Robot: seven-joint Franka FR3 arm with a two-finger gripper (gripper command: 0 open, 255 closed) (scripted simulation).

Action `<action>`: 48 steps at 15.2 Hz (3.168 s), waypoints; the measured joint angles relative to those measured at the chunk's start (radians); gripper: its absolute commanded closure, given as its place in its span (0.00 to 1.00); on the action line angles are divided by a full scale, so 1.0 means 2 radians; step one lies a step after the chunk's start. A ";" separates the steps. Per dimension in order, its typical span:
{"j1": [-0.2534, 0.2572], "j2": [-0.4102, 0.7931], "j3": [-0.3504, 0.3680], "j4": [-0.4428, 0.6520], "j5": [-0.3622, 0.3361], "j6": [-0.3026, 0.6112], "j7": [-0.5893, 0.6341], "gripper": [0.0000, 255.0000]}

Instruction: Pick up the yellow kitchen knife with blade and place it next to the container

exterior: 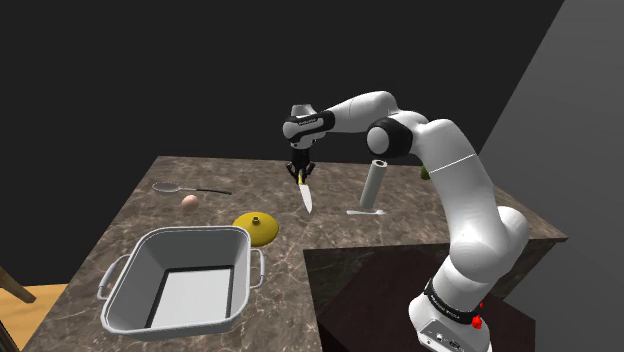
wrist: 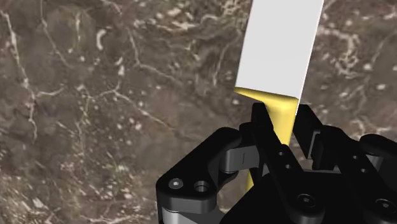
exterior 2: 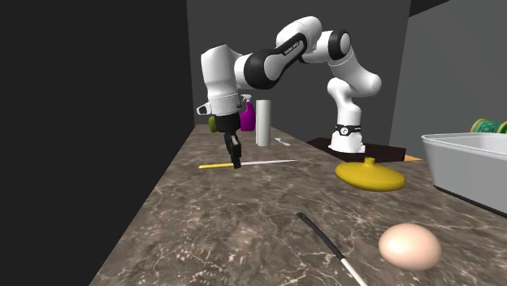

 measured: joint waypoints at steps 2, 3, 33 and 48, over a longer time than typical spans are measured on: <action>0.000 0.000 0.000 0.000 0.000 0.000 0.000 1.00; 0.000 0.000 0.000 0.000 0.000 0.000 0.000 1.00; -0.001 -0.060 -0.002 0.067 -0.003 -0.127 0.002 1.00; 0.012 -0.108 0.000 0.072 -0.004 -0.180 0.017 1.00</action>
